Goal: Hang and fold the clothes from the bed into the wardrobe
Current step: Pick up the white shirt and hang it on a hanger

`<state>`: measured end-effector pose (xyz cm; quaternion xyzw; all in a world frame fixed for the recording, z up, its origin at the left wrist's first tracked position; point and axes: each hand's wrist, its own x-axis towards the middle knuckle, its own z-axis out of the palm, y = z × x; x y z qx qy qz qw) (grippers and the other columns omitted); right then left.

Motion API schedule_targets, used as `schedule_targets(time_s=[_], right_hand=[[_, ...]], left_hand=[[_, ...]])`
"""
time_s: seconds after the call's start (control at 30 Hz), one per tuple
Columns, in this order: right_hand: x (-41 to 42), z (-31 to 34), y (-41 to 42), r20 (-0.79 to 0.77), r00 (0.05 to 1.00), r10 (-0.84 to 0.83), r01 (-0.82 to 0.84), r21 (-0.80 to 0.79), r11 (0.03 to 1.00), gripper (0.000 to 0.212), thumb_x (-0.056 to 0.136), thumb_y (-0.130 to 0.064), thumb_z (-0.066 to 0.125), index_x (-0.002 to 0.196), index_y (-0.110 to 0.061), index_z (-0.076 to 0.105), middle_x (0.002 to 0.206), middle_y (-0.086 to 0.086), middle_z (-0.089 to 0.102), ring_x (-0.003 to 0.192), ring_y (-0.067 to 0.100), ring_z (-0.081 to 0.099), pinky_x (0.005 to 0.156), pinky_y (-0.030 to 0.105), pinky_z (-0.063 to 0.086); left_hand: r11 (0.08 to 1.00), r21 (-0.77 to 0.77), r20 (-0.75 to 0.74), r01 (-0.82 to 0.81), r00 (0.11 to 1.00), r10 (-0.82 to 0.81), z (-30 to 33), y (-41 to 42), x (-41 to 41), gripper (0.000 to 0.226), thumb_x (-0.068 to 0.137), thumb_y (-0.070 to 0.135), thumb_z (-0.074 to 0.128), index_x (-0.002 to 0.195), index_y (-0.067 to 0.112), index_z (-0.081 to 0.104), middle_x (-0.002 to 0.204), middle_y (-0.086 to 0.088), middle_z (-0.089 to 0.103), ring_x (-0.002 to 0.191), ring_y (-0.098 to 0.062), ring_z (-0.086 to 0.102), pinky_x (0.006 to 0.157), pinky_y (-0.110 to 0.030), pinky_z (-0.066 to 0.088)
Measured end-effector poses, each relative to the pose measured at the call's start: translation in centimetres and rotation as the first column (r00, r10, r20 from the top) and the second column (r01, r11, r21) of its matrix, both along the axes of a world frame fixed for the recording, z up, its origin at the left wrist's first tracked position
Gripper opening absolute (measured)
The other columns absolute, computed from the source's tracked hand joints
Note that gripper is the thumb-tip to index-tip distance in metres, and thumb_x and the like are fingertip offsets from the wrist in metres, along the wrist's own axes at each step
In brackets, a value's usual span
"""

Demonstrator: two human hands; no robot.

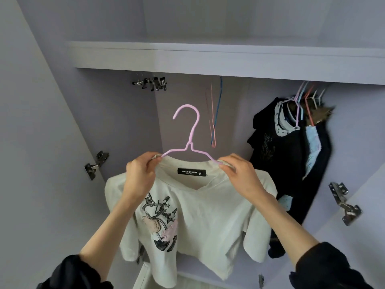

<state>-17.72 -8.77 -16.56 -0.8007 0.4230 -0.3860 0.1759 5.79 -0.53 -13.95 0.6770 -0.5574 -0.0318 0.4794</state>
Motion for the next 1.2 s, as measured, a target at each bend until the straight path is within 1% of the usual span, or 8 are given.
schedule_targets(time_s=[0.23,0.33,0.47,0.57,0.63,0.87,1.1,1.2], right_hand=[[1.4,0.2,1.0,0.007,0.997,0.071,-0.071,0.056,0.996,0.019,0.091,-0.006,0.058,0.073,-0.001,0.059,0.06,-0.006,0.034,0.058,0.01,0.035,0.056,0.018,0.028],[1.7,0.4,1.2,0.024,0.994,0.104,-0.106,0.113,0.988,0.029,0.091,-0.008,0.058,0.063,-0.01,0.05,0.058,-0.004,0.032,0.056,0.008,0.034,0.056,0.019,0.028],[0.7,-0.2,1.0,0.06,0.998,0.037,-0.044,0.134,0.99,0.018,0.091,-0.01,0.057,0.078,0.002,0.061,0.063,0.007,0.045,0.061,0.01,0.034,0.061,0.027,0.029],[-0.1,-0.4,1.2,0.048,0.998,0.04,-0.047,0.139,0.989,0.024,0.092,-0.012,0.057,0.071,-0.003,0.054,0.06,-0.005,0.035,0.06,0.009,0.031,0.059,0.027,0.027],[0.1,-0.4,1.4,0.039,0.997,0.064,-0.068,0.133,0.989,0.025,0.091,-0.01,0.058,0.067,-0.007,0.052,0.059,-0.006,0.033,0.059,0.009,0.03,0.058,0.024,0.026],[-1.5,-0.1,1.6,0.026,0.997,0.067,-0.068,0.049,0.996,0.009,0.082,-0.014,0.071,0.082,-0.006,0.07,0.063,-0.01,0.047,0.067,0.009,0.042,0.065,0.019,0.034],[-6.8,-1.3,1.0,-0.09,0.987,-0.132,0.135,0.036,0.99,0.011,0.085,-0.012,0.068,0.095,-0.009,0.071,0.093,-0.004,0.07,0.087,0.01,0.064,0.084,0.031,0.048],[-7.2,-1.1,1.1,-0.054,0.991,-0.125,0.13,0.106,0.986,0.013,0.088,-0.012,0.064,0.096,-0.009,0.074,0.092,-0.003,0.072,0.085,0.006,0.064,0.083,0.016,0.047]], left_hand=[[0.998,0.008,-0.016,0.069,0.997,-0.069,-0.7,0.8,-0.3,0.014,0.091,0.008,0.059,0.094,0.004,0.073,0.069,0.009,0.059,0.061,0.007,0.053,0.061,-0.005,0.036],[0.994,0.06,0.003,0.093,0.996,-0.094,-1.2,0.9,0.2,0.015,0.091,0.012,0.06,0.097,0.006,0.072,0.075,0.004,0.062,0.065,-0.002,0.054,0.063,-0.006,0.037],[0.983,0.15,0.086,0.101,0.99,-0.115,-2.8,1.6,2.1,0.017,0.09,0.022,0.062,0.099,0.011,0.072,0.084,0.0,0.067,0.076,-0.019,0.059,0.065,-0.016,0.036],[0.978,0.198,0.302,0.071,0.945,-0.129,-4.1,2.0,2.8,0.037,0.084,0.044,0.05,0.091,0.016,0.072,0.073,0.005,0.061,0.075,-0.027,0.059,0.068,-0.029,0.036],[0.986,0.152,0.352,0.073,0.928,-0.123,-4.5,1.7,1.8,0.037,0.084,0.04,0.045,0.091,0.015,0.072,0.072,0.003,0.062,0.071,-0.027,0.059,0.066,-0.032,0.039],[0.994,0.004,0.172,-0.112,0.979,0.11,-4.2,1.6,-0.8,0.012,0.088,0.013,0.064,0.091,0.014,0.075,0.079,-0.004,0.071,0.065,-0.029,0.064,0.059,-0.029,0.041],[0.986,-0.056,0.185,-0.158,0.969,0.165,-4.2,1.1,0.8,0.012,0.088,0.014,0.064,0.092,0.011,0.075,0.08,-0.008,0.072,0.065,-0.032,0.064,0.062,-0.034,0.043],[0.989,-0.03,0.166,-0.145,0.975,0.148,-4.2,1.1,0.6,0.012,0.089,0.015,0.063,0.093,0.013,0.075,0.079,-0.008,0.071,0.067,-0.033,0.062,0.062,-0.033,0.04]])
